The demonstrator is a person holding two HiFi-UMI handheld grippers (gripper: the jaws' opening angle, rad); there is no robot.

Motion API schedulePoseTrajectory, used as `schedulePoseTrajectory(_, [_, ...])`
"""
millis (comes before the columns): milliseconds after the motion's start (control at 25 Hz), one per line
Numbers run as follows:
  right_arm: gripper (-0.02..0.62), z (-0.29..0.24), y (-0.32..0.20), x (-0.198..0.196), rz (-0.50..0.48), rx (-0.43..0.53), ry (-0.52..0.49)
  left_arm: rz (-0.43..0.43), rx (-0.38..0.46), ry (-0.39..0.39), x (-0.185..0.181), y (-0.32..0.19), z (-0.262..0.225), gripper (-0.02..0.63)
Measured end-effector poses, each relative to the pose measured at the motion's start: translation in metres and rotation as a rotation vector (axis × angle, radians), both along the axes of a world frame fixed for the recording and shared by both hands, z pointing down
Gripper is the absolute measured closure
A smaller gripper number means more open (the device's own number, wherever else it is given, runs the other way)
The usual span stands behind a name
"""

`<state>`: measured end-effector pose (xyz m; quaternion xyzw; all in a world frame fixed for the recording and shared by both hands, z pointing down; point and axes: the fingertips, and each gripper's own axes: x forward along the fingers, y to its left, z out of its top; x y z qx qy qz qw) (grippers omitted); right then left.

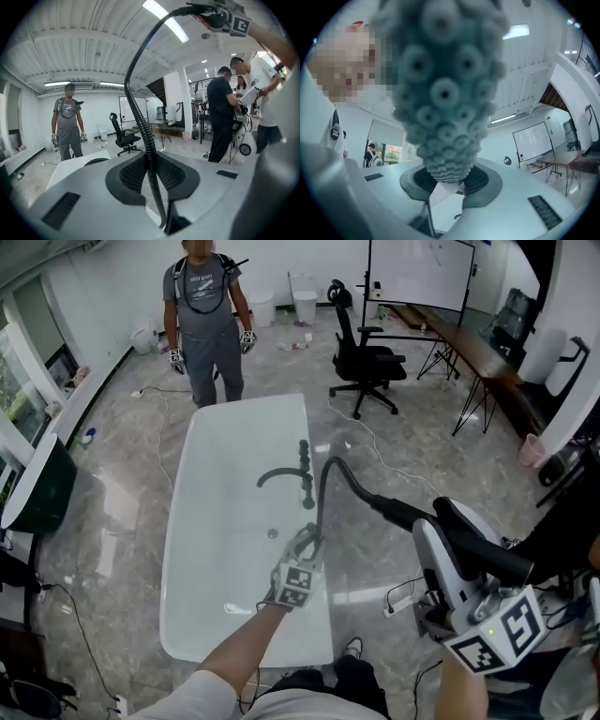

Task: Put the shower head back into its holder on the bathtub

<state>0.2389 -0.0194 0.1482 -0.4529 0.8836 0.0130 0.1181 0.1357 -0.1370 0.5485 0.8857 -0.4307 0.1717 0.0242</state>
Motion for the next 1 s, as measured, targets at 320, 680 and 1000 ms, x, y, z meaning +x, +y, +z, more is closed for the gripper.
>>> schedulePoseTrajectory(320, [0.465, 0.014, -0.033, 0.025, -0.044, -0.07, -0.08, -0.089, -0.041, 0.01, -0.003, -0.026, 0.011, 0.546])
schedulePoseTrajectory(680, [0.465, -0.011, -0.056, 0.063, -0.052, -0.023, -0.086, -0.114, 0.12, 0.072, 0.016, -0.097, -0.08, 0.546])
schedulePoseTrajectory(1000, [0.465, -0.015, -0.068, 0.085, -0.07, -0.014, -0.096, -0.172, 0.217, 0.088, 0.018, -0.137, -0.131, 0.546])
